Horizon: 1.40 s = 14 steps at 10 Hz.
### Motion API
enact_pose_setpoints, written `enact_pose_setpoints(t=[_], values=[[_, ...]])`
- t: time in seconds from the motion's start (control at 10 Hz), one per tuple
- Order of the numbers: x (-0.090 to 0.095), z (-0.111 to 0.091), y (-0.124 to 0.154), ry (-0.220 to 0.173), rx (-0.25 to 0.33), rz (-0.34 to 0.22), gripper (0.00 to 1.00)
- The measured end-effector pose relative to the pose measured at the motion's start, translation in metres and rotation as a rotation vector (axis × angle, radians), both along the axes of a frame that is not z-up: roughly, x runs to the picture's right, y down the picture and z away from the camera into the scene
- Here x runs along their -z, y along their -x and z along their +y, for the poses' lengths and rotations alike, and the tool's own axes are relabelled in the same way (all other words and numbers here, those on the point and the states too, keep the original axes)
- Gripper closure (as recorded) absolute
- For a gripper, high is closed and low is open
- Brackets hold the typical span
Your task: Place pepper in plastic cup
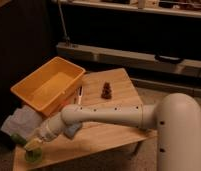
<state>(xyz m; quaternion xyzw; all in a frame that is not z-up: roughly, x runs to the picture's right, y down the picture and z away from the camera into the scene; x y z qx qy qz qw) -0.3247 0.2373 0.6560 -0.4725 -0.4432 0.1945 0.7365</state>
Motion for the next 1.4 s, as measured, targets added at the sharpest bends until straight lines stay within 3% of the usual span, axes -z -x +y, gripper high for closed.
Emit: enact_pose_setpoints(t=[0.6, 1.1, 1.4], values=[[-0.016, 0.010, 0.002, -0.005, 0.027, -0.017, 1.00], [-0.035, 0.003, -0.009, 0.063, -0.025, -0.031, 1.00], [-0.038, 0.002, -0.013, 0.064, -0.037, -0.039, 1.00]])
